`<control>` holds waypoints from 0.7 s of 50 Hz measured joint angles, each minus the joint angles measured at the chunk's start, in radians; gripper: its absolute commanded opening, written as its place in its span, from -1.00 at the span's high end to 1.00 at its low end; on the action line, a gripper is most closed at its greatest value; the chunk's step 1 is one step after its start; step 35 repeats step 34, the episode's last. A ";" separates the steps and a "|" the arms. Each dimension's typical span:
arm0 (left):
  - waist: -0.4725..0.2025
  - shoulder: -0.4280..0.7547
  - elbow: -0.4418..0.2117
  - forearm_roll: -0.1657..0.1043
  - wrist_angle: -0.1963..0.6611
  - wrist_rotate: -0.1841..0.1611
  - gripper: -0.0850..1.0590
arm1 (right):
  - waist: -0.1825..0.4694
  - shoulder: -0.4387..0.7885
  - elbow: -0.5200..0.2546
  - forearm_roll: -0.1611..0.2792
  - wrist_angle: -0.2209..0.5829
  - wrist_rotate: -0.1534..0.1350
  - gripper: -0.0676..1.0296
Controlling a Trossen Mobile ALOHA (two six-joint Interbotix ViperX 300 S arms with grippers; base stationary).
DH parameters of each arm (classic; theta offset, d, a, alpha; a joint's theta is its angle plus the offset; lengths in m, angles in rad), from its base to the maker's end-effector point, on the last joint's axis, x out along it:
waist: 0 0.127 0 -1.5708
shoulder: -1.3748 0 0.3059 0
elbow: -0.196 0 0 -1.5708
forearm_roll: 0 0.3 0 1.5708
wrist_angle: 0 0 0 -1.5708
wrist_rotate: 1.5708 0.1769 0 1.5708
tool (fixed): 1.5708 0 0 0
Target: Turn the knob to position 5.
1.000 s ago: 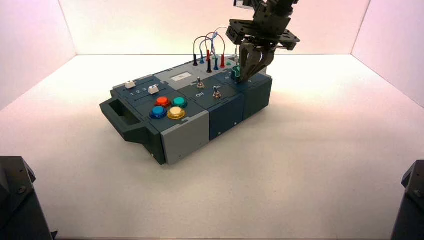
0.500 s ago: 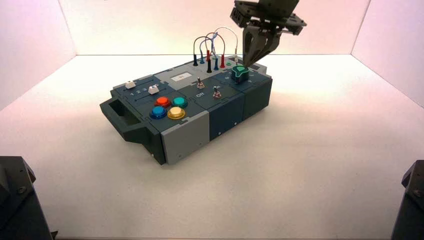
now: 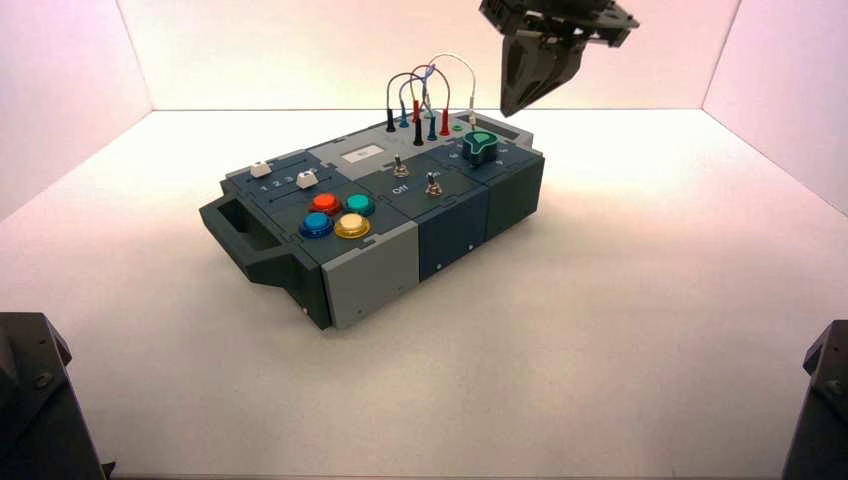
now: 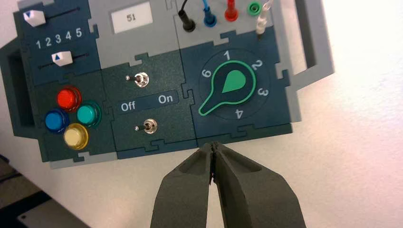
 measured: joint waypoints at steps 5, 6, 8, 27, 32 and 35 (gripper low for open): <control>0.000 -0.014 0.002 0.002 0.000 0.002 0.91 | 0.000 -0.054 0.020 -0.006 -0.032 0.000 0.92; 0.000 -0.017 0.002 0.000 0.000 0.000 0.91 | 0.000 -0.058 0.021 -0.006 -0.035 0.002 0.92; 0.002 -0.023 0.000 0.002 0.000 0.000 0.91 | 0.000 -0.077 0.029 -0.012 -0.051 0.000 0.92; 0.158 -0.137 0.014 0.002 -0.002 0.002 0.91 | -0.112 -0.360 0.104 -0.077 -0.190 0.003 0.92; 0.183 -0.161 0.015 0.002 -0.002 0.002 0.91 | -0.160 -0.387 0.114 -0.077 -0.193 0.003 0.92; 0.186 -0.164 0.017 0.002 -0.003 0.000 0.91 | -0.175 -0.393 0.117 -0.078 -0.193 0.003 0.92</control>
